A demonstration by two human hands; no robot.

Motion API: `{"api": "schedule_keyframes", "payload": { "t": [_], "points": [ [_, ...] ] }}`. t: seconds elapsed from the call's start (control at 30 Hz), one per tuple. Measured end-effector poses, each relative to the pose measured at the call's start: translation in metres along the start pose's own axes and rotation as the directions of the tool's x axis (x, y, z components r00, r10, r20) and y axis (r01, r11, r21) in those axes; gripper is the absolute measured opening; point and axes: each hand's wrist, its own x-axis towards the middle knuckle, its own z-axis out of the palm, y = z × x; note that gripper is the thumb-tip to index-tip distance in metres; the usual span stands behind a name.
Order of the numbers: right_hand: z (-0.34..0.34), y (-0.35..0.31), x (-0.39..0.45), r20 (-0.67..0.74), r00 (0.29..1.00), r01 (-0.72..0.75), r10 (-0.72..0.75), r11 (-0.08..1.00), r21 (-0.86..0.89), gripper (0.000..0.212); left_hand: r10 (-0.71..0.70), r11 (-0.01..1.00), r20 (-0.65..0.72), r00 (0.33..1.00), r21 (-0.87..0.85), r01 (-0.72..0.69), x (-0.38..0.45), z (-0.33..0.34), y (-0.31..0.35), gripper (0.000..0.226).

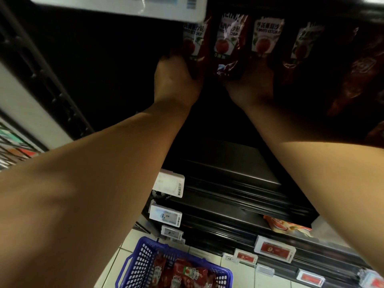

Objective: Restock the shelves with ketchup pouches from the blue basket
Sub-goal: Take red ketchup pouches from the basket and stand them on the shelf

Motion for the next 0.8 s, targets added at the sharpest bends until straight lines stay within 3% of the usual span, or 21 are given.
{"api": "schedule_keyframes", "payload": {
  "t": [0.2,0.37,0.57,0.7,0.8],
  "points": [
    [0.002,0.004,0.001,0.031,1.0,-0.003,0.004,0.999,-0.033,0.063,-0.085,0.994,0.069,0.994,0.069,0.08,0.007,0.003,-0.005,0.034],
    [0.002,0.003,0.005,0.09,0.995,-0.042,0.052,0.993,-0.112,0.073,-0.064,0.994,0.06,0.996,0.091,0.059,0.004,0.002,0.0,0.029],
    [-0.011,0.004,-0.012,0.106,0.992,-0.044,0.061,0.988,-0.149,0.065,-0.12,0.988,0.078,0.99,-0.09,0.127,-0.012,-0.015,0.004,0.064],
    [-0.025,0.008,-0.029,0.06,0.996,-0.047,0.066,0.959,-0.28,0.05,-0.081,0.981,0.034,0.996,-0.173,0.086,-0.032,-0.032,0.0,0.048],
    [-0.035,0.009,-0.045,0.03,0.997,-0.055,0.067,0.954,-0.294,0.043,-0.134,0.945,0.083,0.988,-0.291,0.153,-0.043,-0.042,-0.007,0.036]
  ]
}}
